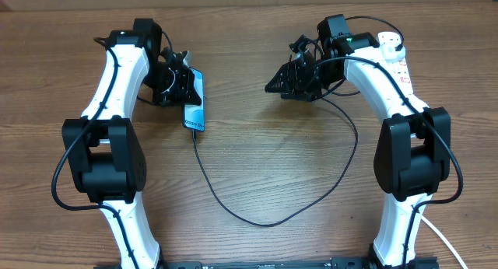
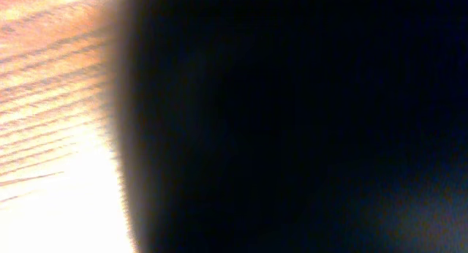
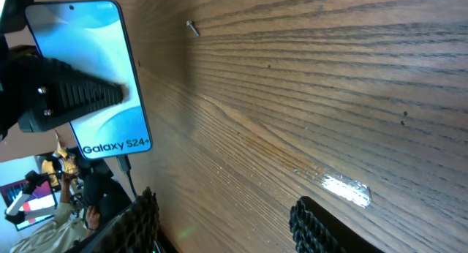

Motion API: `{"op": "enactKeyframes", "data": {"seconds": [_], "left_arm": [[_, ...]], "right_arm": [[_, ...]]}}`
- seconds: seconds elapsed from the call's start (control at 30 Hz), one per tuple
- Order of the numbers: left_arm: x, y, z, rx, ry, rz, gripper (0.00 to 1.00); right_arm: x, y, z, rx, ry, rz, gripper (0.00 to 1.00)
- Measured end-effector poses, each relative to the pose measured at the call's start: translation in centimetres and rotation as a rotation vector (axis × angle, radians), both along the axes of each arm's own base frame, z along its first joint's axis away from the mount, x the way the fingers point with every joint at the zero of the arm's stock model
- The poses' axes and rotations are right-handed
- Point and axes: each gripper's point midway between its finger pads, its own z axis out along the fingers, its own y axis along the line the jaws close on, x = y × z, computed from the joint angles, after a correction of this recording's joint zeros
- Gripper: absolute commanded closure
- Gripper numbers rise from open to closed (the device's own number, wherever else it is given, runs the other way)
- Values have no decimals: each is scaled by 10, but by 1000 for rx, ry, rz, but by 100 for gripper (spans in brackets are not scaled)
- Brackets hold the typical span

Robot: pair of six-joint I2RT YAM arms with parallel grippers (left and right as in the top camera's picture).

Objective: Plug charger to phone and switch on socket
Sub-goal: 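Lower the phone with the left gripper toward the table center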

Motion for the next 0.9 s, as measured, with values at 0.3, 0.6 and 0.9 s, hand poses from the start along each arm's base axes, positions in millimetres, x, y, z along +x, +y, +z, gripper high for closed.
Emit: {"op": "enactKeyframes", "data": {"seconds": [0.3, 0.6, 0.9], "left_arm": [[15, -4, -9, 3, -61, 13, 96], [6, -28, -44, -38, -60, 0, 96], [7, -45, -57, -69, -104, -31, 96]], "right_arm": [[-1, 1, -4, -31, -12, 8, 42], [-2, 4, -5, -39, -18, 16, 41], [-1, 4, -5, -40, -22, 16, 40]]}}
